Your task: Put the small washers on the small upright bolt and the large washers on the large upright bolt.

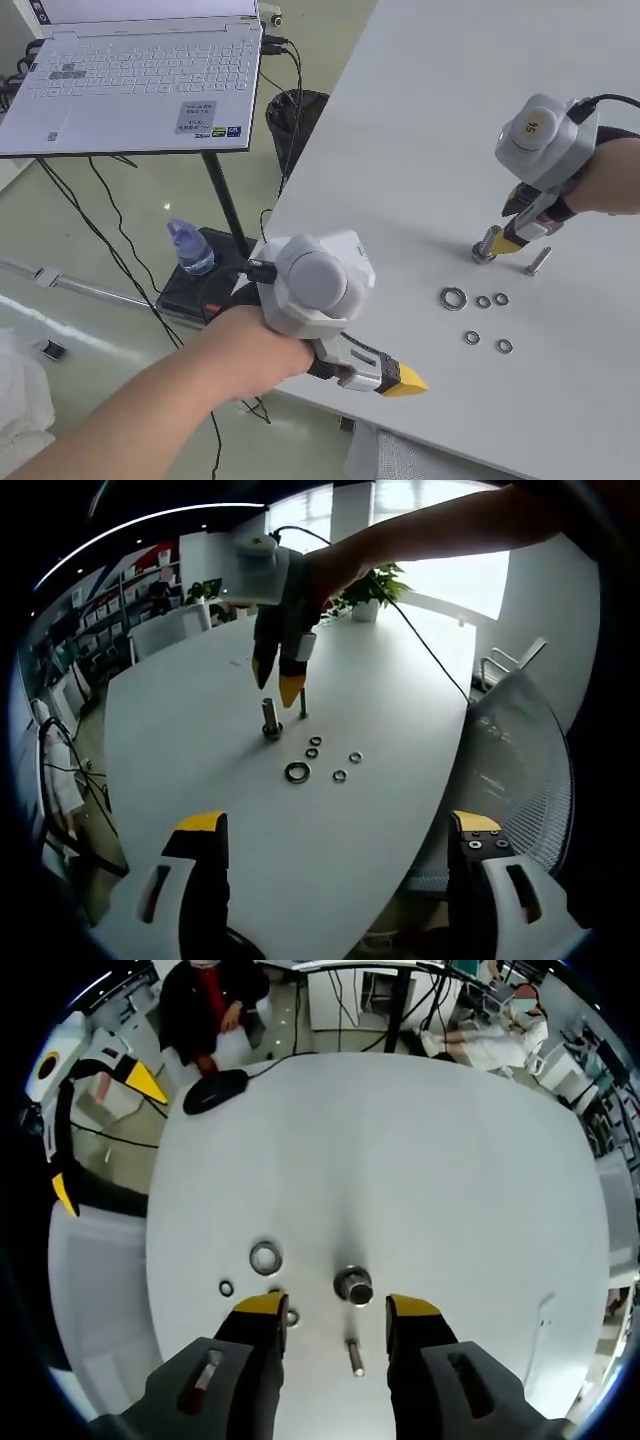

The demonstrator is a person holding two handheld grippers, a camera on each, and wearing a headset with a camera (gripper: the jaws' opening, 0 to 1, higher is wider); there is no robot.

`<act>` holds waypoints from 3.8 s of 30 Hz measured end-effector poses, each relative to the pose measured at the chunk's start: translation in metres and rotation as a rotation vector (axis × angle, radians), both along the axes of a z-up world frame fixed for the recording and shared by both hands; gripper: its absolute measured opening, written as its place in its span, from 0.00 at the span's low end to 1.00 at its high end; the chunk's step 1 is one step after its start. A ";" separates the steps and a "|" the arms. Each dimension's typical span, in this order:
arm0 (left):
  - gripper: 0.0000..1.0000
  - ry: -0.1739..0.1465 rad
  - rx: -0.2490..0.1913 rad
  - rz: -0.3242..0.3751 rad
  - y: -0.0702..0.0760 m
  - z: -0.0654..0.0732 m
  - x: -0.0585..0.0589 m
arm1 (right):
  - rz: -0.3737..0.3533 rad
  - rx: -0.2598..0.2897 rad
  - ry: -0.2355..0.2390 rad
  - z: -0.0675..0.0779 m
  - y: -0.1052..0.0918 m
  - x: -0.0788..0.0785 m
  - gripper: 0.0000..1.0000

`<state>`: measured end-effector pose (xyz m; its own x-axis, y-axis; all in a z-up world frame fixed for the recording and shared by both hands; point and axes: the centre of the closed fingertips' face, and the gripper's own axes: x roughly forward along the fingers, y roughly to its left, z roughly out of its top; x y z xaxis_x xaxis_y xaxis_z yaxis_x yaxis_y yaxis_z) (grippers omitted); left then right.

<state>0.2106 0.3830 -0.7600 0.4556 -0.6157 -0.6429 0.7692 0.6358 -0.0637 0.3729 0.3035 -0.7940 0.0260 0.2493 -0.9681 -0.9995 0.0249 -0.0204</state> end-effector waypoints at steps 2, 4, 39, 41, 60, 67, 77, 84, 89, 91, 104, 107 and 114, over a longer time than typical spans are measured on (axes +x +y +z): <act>0.91 0.003 0.005 -0.003 -0.001 -0.002 0.000 | 0.006 0.007 0.006 0.001 0.003 -0.004 0.41; 0.91 0.004 0.003 -0.007 -0.001 -0.002 -0.001 | 0.018 0.007 0.006 0.001 0.004 -0.008 0.41; 0.93 -0.002 0.002 -0.014 -0.005 0.000 0.000 | 0.051 0.020 0.052 -0.012 0.014 -0.068 0.41; 0.92 -0.004 0.001 -0.015 -0.005 0.000 0.000 | 0.044 0.023 0.056 -0.014 0.015 -0.069 0.41; 0.92 0.008 -0.008 -0.028 -0.008 -0.007 -0.002 | -0.011 0.053 0.044 -0.044 0.026 -0.068 0.39; 0.91 0.012 -0.006 -0.032 -0.007 -0.009 -0.004 | -0.013 0.050 0.027 -0.054 0.028 -0.065 0.38; 0.91 0.012 -0.008 -0.024 -0.005 -0.009 -0.004 | -0.013 0.030 0.013 -0.066 0.030 -0.063 0.38; 0.91 0.014 -0.008 -0.022 -0.005 -0.010 -0.005 | -0.013 0.013 0.006 -0.072 0.028 -0.064 0.37; 0.91 0.015 -0.009 -0.029 -0.008 -0.009 -0.007 | 0.000 0.004 -0.012 -0.073 0.025 -0.062 0.37; 0.91 0.016 -0.003 -0.036 -0.008 -0.010 -0.009 | -0.005 0.004 -0.021 -0.073 0.025 -0.060 0.37; 0.90 0.015 -0.002 -0.031 -0.003 -0.009 -0.007 | -0.040 -0.001 0.012 -0.076 0.025 -0.063 0.34; 0.90 0.015 -0.001 -0.030 -0.002 -0.009 -0.005 | -0.054 -0.007 0.016 -0.076 0.025 -0.062 0.34; 0.89 0.020 0.000 -0.033 -0.003 -0.009 -0.006 | -0.071 -0.029 0.017 -0.076 0.024 -0.061 0.32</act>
